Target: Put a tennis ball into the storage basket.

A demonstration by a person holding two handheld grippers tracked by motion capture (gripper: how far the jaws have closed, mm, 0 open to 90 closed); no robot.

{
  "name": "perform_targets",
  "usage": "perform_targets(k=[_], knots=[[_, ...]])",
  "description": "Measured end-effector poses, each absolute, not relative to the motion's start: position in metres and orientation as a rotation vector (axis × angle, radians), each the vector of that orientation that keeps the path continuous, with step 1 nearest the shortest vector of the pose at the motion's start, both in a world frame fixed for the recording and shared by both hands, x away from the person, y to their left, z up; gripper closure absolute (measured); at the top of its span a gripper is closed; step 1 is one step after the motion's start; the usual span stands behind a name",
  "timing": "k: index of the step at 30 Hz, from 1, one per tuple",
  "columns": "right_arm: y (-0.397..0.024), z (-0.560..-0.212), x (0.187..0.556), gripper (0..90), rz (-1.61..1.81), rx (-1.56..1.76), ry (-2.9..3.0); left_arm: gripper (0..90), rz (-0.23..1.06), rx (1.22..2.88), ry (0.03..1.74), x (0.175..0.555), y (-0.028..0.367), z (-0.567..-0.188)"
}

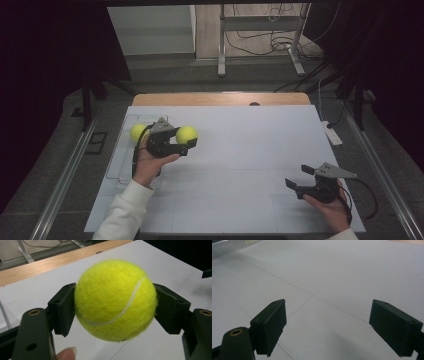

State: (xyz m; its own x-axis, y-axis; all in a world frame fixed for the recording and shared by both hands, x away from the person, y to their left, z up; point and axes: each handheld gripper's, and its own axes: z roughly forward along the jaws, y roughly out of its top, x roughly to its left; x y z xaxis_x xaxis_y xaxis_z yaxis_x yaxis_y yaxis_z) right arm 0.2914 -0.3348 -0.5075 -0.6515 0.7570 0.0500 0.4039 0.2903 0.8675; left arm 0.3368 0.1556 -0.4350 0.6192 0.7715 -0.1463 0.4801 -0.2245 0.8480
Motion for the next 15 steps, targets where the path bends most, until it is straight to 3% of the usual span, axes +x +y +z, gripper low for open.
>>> perform_targets(k=[15], knots=[[-0.335, -0.507, 0.291, 14.5, 1.309, 1.041, 2.193, 26.6, 0.395, 1.843, 1.040, 0.334, 0.172, -0.433]])
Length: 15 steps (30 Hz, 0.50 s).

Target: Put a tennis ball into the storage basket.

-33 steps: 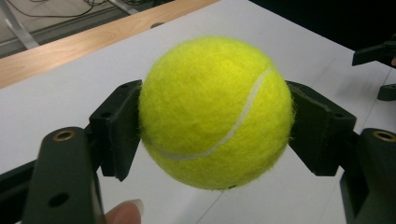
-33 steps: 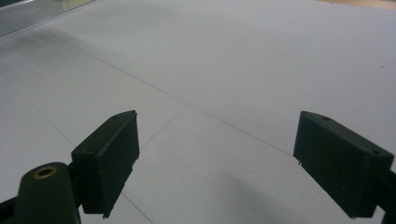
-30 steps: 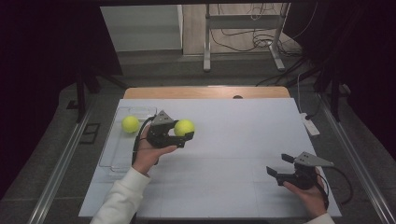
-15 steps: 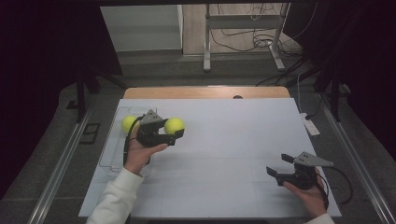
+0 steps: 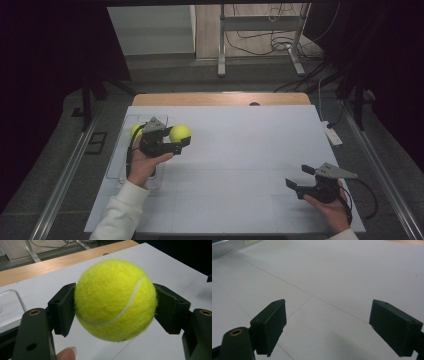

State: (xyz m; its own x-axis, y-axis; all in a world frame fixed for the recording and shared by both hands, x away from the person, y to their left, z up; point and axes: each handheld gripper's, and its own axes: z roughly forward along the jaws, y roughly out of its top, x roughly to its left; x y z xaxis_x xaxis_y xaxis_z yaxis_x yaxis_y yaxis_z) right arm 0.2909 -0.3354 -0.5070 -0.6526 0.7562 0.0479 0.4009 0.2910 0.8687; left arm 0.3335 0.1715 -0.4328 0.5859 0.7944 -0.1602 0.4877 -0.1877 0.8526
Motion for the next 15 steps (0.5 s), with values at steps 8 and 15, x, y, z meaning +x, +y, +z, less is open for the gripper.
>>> perform_targets(k=[8, 15], knots=[[-0.335, -0.507, 0.291, 14.6, 1.308, 1.041, 2.193, 26.6, 0.405, 1.821, 1.062, 0.331, 0.181, -0.432], [-0.335, -0.507, 0.291, 14.5, 1.310, 1.039, 2.193, 26.6, 0.420, 1.797, 1.084, 0.328, 0.192, -0.430]])
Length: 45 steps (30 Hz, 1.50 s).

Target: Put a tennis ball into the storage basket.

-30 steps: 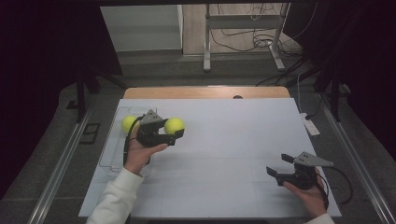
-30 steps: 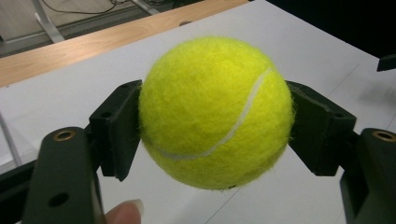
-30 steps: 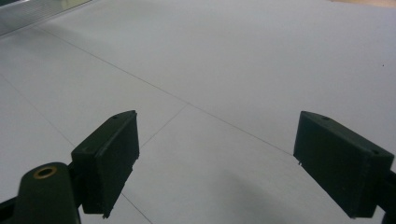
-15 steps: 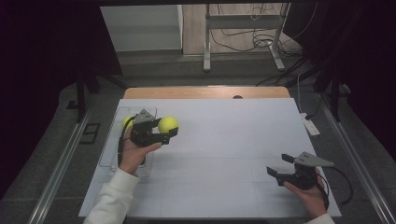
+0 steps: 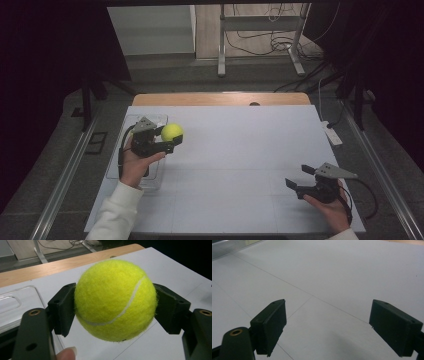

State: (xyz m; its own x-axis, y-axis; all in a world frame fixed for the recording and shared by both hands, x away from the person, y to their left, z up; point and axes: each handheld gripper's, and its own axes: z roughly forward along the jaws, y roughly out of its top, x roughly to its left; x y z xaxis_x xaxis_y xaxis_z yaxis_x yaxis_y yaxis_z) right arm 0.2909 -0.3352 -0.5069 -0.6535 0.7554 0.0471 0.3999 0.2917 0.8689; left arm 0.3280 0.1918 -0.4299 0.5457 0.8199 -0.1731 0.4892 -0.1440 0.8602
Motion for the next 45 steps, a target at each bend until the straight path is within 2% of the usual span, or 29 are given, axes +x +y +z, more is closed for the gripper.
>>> perform_targets(k=[45], knots=[[-0.335, -0.507, 0.291, 14.6, 1.310, 1.035, 2.197, 26.6, 0.524, 1.739, 1.287, 0.321, 0.253, -0.444]])
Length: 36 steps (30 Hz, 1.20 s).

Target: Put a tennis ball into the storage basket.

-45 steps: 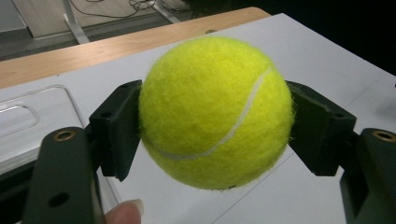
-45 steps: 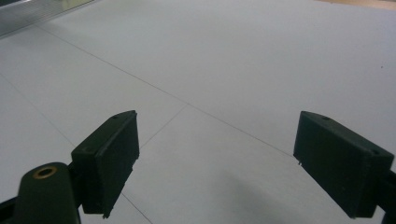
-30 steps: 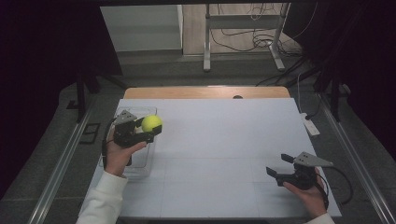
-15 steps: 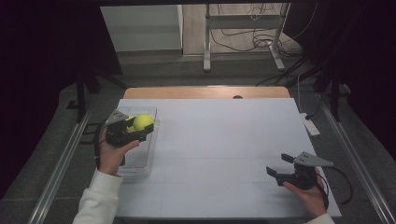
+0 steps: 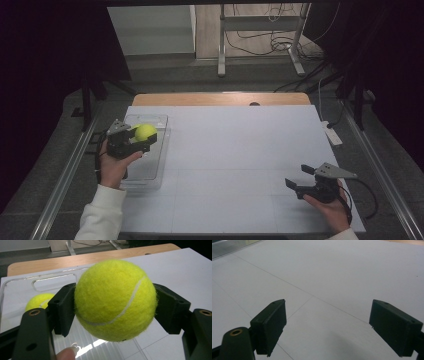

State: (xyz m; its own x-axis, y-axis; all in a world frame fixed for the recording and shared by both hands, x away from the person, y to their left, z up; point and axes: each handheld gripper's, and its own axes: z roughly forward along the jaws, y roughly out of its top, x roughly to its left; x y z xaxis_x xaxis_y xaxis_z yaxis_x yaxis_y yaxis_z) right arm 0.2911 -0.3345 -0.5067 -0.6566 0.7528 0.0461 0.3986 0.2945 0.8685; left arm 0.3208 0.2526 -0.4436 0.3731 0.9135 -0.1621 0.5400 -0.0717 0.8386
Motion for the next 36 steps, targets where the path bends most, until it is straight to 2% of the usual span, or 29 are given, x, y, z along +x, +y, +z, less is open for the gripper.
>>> perform_targets(k=[21, 36], knots=[[-0.335, -0.507, 0.291, 14.6, 1.304, 1.034, 2.199, 26.5, 0.561, 1.708, 1.394, 0.318, 0.282, -0.448], [-0.334, -0.507, 0.292, 14.5, 1.306, 1.033, 2.201, 26.5, 0.565, 1.764, 1.469, 0.319, 0.292, -0.455]])
